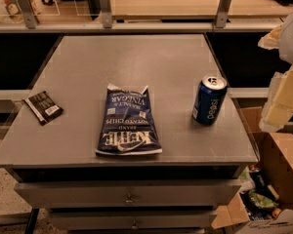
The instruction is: Pick rxbar chocolate
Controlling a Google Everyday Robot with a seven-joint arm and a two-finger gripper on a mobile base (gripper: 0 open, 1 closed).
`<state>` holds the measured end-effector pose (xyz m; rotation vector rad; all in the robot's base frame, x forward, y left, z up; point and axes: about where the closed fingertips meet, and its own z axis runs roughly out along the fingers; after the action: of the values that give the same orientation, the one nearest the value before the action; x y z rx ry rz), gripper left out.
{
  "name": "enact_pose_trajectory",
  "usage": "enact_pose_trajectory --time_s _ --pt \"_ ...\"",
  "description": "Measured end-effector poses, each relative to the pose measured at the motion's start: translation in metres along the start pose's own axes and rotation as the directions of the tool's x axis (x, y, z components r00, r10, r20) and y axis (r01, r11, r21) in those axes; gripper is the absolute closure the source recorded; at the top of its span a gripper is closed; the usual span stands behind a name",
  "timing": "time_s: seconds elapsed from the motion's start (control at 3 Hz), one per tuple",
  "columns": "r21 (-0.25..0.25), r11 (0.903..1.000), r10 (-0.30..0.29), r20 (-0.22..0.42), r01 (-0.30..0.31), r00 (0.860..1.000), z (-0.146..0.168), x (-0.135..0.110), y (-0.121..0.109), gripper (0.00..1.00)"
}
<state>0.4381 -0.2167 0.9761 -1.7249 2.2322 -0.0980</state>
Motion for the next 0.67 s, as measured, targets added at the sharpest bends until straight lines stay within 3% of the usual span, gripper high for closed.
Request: enact_pose_trajectory --time_s 0.67 --pt "0.003 0.9997 -0.024 0.013 0.024 1.000 0.000 -0.014 0.000 0.00"
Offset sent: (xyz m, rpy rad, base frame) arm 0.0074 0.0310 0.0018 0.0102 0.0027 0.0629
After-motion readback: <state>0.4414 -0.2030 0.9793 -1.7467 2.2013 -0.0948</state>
